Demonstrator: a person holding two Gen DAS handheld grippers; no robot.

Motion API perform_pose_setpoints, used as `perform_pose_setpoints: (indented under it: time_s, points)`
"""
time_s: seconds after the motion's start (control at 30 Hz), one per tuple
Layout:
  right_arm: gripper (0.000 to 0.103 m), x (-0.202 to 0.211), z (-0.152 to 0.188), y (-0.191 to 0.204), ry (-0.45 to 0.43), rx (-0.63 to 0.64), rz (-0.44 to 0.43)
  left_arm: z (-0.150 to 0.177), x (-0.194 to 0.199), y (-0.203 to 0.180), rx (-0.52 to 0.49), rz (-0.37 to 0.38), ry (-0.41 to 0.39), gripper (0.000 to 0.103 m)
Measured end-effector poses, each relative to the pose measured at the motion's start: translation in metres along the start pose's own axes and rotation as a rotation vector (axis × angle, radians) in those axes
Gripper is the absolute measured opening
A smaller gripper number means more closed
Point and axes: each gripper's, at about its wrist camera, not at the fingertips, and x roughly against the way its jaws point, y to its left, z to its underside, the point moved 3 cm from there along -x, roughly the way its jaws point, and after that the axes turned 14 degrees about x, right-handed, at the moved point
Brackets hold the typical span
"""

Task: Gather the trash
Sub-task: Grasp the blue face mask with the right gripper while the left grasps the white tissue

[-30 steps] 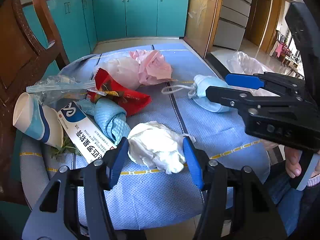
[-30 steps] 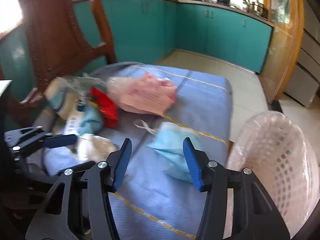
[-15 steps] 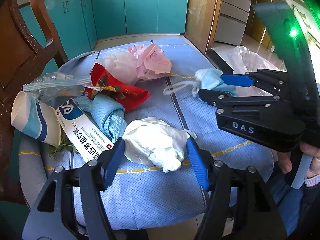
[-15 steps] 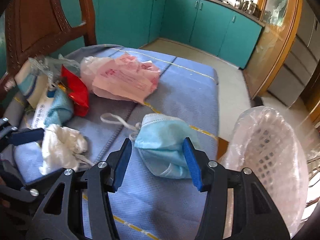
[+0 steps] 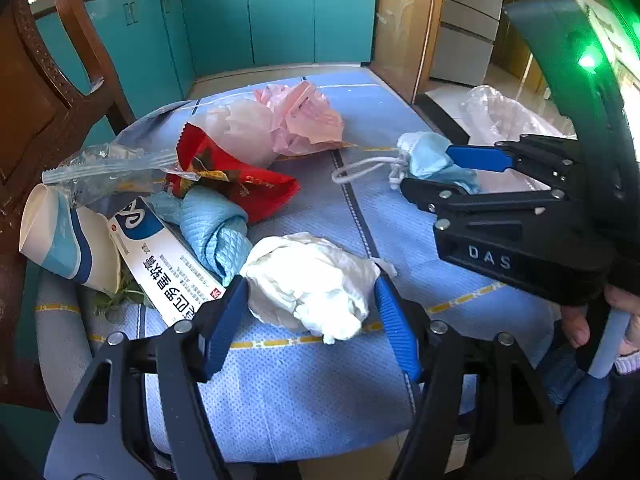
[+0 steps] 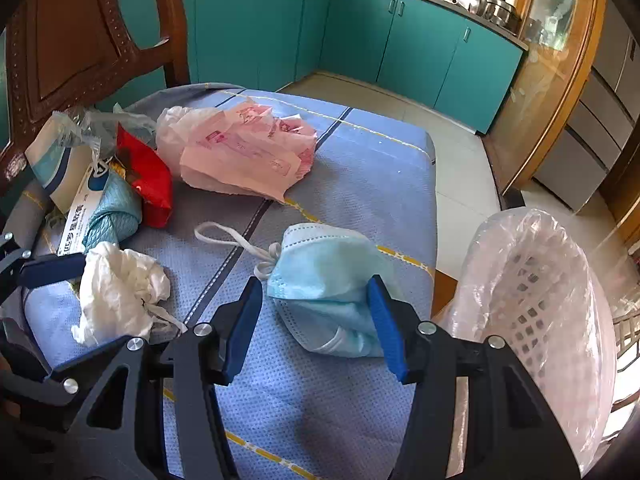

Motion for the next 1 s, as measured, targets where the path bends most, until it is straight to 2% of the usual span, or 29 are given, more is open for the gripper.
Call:
perform_pose_setpoints:
  time_s: [0.2, 0.33, 0.37, 0.43, 0.67, 1.0]
  points:
    - [0.052, -0.009, 0.002, 0.009, 0.022, 0.030, 0.021, 0.001, 0.001, -0.001, 0.003, -0.007, 0.003, 0.067]
    - [0.036, -0.009, 0.000, 0.014, 0.007, 0.047, 0.038, 0.002, 0.002, 0.000, 0.007, 0.000, 0.005, 0.067]
    - [0.034, -0.009, 0.000, 0.014, 0.003, 0.044, 0.037, 0.002, 0.002, 0.001, 0.008, -0.002, 0.005, 0.064]
    - [0.022, -0.008, -0.001, 0.011, -0.006, 0.030, 0.039, 0.002, 0.002, 0.001, 0.004, -0.009, 0.004, 0.060]
    - [0.017, -0.002, -0.002, -0.001, -0.030, -0.026, 0.024, 0.001, 0.009, 0.001, -0.003, -0.005, -0.023, 0.036]
    - [0.015, 0.007, -0.002, -0.004, -0.060, -0.038, 0.017, -0.001, 0.018, 0.002, 0.006, 0.003, -0.067, 0.033]
